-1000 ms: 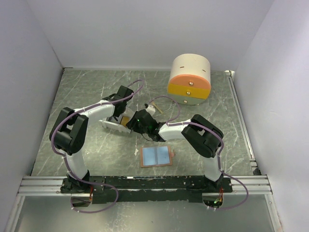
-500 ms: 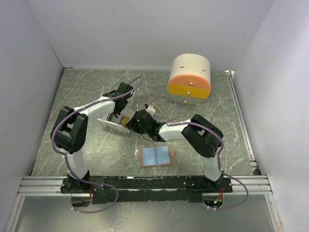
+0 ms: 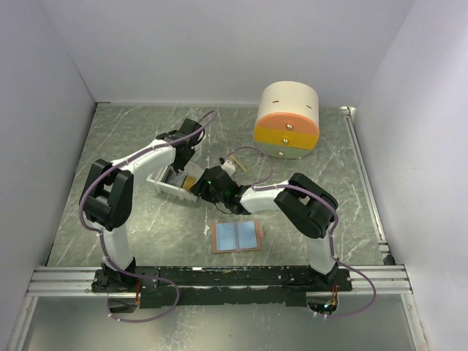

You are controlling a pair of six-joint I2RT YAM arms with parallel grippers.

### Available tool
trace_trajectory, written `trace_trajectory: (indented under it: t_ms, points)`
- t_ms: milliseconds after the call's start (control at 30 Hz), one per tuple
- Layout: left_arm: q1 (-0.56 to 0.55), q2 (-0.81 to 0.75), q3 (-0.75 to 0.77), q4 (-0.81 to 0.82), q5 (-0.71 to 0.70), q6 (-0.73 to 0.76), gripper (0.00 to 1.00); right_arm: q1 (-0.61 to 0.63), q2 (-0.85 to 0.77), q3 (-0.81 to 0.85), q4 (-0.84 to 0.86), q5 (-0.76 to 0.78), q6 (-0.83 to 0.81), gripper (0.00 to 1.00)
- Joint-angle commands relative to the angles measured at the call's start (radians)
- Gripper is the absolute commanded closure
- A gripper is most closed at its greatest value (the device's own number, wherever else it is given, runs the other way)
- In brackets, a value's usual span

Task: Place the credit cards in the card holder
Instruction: Pick up the credit card from the storage box.

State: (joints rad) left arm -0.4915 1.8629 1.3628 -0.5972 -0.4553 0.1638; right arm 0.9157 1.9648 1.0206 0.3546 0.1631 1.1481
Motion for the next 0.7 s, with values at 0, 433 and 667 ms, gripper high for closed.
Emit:
trace_trajectory:
  t_ms: [0, 433, 667]
  points:
    - [0.009, -0.018, 0.055, -0.05, -0.015, 0.006, 0.93, 0.0, 0.02, -0.005, -0.007, -0.004, 0.003, 0.55]
    - [0.01, -0.069, 0.13, -0.126, -0.022, -0.047, 0.93, -0.003, -0.048, 0.003, -0.043, -0.028, -0.087, 0.26]
    - [0.016, -0.154, 0.15, -0.126, 0.065, -0.127, 0.93, -0.019, -0.166, -0.042, -0.062, -0.049, -0.178, 0.16]
